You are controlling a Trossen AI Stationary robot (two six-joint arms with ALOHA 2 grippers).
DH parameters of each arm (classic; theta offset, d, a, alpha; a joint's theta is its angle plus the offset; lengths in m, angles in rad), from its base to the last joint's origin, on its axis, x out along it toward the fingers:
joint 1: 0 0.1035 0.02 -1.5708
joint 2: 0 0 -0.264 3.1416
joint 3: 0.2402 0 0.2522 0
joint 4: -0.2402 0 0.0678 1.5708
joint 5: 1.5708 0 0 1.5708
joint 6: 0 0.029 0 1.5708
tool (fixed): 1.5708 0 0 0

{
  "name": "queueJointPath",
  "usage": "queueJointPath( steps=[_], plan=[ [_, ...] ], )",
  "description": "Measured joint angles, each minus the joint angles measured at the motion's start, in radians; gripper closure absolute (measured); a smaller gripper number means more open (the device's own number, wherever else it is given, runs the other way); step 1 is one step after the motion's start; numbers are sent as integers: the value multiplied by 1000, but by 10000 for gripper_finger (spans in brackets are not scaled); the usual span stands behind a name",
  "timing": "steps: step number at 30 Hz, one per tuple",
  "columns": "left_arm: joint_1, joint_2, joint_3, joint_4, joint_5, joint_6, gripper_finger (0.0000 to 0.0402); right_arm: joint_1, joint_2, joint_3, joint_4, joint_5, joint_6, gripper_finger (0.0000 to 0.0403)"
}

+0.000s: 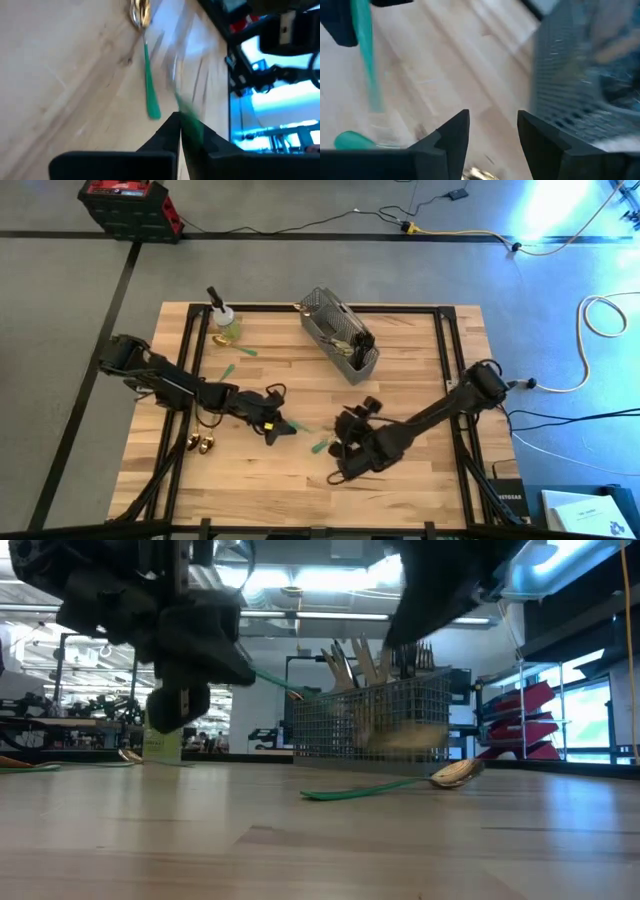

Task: Sort silverware
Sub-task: Put the green spoon on the gray silverware organizer

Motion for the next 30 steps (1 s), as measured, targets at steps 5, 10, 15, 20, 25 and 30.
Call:
queueJointPath(
  steps=[5, 10, 15, 20, 25, 30],
  plan=[
    [42, -115, -46, -54, -26, 4, 400, 112, -33, 49, -197, 129, 219, 251],
    [59, -216, -55, -138, -44, 35, 401, 188, -47, 58, -258, 230, 347, 251],
    [47, -266, -56, -256, -69, 65, 401, 193, -45, 58, -265, 232, 367, 251],
    [35, -289, -56, -305, -83, 103, 401, 176, -44, 58, -258, 231, 362, 252],
    [34, -292, -56, -306, -88, 135, 401, 156, -44, 39, -248, 181, 359, 252],
    [31, -290, -56, -336, -85, 169, 402, 123, -43, -20, -232, 76, 403, 252]
  ],
)
